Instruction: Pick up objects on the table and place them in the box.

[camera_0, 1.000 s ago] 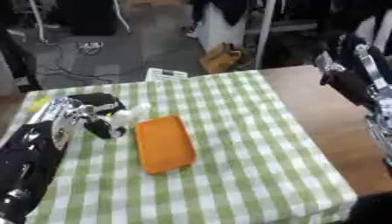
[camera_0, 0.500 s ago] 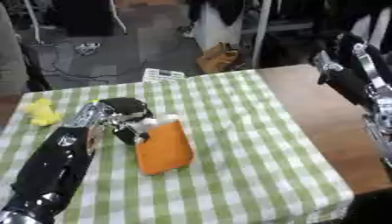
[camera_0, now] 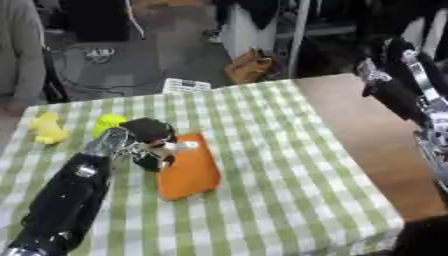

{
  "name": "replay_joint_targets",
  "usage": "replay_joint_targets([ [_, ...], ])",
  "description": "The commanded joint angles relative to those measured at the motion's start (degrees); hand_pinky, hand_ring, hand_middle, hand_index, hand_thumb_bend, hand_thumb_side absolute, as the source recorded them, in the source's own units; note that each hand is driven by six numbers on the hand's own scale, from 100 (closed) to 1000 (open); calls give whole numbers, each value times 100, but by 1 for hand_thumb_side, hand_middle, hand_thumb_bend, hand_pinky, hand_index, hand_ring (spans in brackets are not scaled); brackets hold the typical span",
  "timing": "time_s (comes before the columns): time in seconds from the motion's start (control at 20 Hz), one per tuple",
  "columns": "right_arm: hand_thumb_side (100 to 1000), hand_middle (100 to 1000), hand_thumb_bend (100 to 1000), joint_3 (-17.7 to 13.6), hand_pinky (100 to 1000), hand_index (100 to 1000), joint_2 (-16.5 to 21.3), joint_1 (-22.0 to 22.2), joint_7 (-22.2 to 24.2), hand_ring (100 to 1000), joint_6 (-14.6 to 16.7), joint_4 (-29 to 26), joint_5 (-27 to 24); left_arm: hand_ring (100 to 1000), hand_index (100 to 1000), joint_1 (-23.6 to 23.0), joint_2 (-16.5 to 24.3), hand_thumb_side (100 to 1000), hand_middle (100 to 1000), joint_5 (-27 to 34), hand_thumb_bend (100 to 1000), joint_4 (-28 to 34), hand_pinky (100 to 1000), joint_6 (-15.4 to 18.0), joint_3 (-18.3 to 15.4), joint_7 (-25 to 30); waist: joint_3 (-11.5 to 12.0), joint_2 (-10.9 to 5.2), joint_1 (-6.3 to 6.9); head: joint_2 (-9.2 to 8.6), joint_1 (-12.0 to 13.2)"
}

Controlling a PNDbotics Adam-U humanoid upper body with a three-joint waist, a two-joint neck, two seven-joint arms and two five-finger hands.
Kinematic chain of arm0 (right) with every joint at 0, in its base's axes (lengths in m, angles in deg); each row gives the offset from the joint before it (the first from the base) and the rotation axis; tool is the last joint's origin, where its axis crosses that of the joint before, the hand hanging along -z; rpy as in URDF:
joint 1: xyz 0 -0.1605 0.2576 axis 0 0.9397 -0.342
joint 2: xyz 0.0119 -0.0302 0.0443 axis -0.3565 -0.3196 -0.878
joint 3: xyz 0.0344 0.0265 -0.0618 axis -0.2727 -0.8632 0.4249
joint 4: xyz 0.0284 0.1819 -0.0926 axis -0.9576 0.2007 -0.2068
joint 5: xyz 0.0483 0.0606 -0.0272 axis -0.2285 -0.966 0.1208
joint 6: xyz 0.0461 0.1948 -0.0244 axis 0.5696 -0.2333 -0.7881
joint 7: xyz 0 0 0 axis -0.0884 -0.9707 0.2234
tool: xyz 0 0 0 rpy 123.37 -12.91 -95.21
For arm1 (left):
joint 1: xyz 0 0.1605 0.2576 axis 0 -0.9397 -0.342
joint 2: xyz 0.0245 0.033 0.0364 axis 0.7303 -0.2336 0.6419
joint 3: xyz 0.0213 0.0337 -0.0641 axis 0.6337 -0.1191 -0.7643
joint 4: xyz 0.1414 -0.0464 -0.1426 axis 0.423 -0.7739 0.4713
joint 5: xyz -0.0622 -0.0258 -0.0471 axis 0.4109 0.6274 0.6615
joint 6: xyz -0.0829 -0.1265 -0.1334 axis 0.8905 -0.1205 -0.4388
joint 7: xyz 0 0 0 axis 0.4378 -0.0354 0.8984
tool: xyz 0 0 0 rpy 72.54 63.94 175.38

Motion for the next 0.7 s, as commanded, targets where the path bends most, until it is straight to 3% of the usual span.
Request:
replay_joint_targets([
  [0.05, 656, 581, 228, -38, 352, 821, 68, -89, 16, 556, 17, -46, -46, 747, 755, 82, -10, 792, 765, -170, 309, 9, 634, 48, -17, -236, 5, -61, -79, -58, 1],
  [0.1, 656, 581, 228, -37, 352, 821, 69, -87, 18, 556, 17, -45, -46, 747, 755, 81, -24, 792, 765, -235, 309, 21, 634, 62, -3, -307, 3, -60, -80, -56, 1],
  [0.25, 656, 581, 227, -37, 352, 821, 69, -87, 18, 556, 17, -43, -48, 824, 818, 73, -62, 899, 832, -445, 419, 40, 717, 76, 11, -528, 0, -59, -81, -56, 3],
  [0.4, 659, 580, 210, -33, 352, 821, 62, -91, 20, 556, 19, -42, -51, 854, 847, 77, -121, 910, 863, -582, 431, 40, 742, 62, -4, -770, -10, -58, -80, -60, 6],
  [0.65, 658, 580, 211, -33, 351, 821, 62, -93, 11, 556, 17, -41, -52, 879, 864, 78, -131, 915, 888, -722, 422, 97, 780, -49, -18, -1206, -17, -58, -81, -66, 3],
  [0.7, 658, 580, 209, -36, 351, 821, 64, -89, 9, 556, 15, -38, -51, 904, 880, 94, -107, 964, 909, -700, 320, 161, 823, -90, -50, -1314, -10, -62, -82, -66, -3],
])
